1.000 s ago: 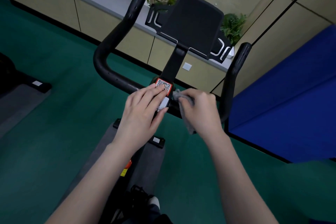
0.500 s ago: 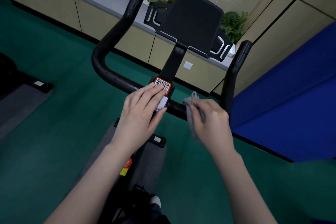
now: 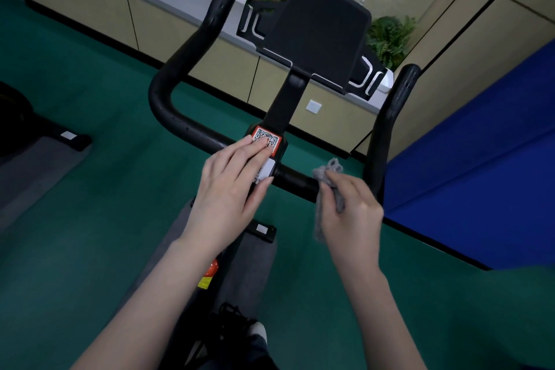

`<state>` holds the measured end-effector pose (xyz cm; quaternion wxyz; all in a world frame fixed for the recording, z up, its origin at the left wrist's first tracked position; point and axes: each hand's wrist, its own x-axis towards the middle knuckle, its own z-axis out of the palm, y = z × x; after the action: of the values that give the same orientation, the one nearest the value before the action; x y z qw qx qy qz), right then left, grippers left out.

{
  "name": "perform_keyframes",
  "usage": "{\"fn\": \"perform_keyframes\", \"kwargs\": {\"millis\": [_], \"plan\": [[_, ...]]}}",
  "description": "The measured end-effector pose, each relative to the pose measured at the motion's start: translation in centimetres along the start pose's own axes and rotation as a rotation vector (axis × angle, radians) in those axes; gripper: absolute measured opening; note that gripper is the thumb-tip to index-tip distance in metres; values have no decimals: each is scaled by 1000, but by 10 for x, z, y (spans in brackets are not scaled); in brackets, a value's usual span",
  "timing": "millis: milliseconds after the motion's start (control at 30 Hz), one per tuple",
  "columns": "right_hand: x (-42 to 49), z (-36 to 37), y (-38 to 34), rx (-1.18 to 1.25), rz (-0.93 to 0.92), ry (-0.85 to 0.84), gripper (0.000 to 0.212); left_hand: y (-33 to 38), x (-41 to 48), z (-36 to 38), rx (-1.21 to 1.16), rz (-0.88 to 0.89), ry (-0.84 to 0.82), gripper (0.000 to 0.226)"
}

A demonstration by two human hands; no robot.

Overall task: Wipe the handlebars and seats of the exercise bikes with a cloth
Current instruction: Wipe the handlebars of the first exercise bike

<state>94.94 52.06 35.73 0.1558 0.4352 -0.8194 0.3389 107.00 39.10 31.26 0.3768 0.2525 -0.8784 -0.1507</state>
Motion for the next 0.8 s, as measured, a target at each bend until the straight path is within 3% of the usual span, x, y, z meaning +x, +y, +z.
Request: {"fn": "perform_keyframes", "kwargs": {"millis": [100, 367, 500, 667, 800], "plan": [[-2, 4, 0, 8, -46, -11, 20, -2, 0, 0, 4, 9, 0, 43], [-16, 15, 0, 62, 23, 170, 18, -3, 0, 2, -3, 4, 3, 43], [-11, 14, -6, 47, -25, 100, 18, -4, 1, 1, 10, 26, -2, 43], [3, -3, 0, 5, 129, -18, 19, -3, 0, 1, 14, 20, 6, 42], [22, 17, -18, 73, 108, -91, 20, -2, 0, -1, 18, 18, -6, 43]]}}
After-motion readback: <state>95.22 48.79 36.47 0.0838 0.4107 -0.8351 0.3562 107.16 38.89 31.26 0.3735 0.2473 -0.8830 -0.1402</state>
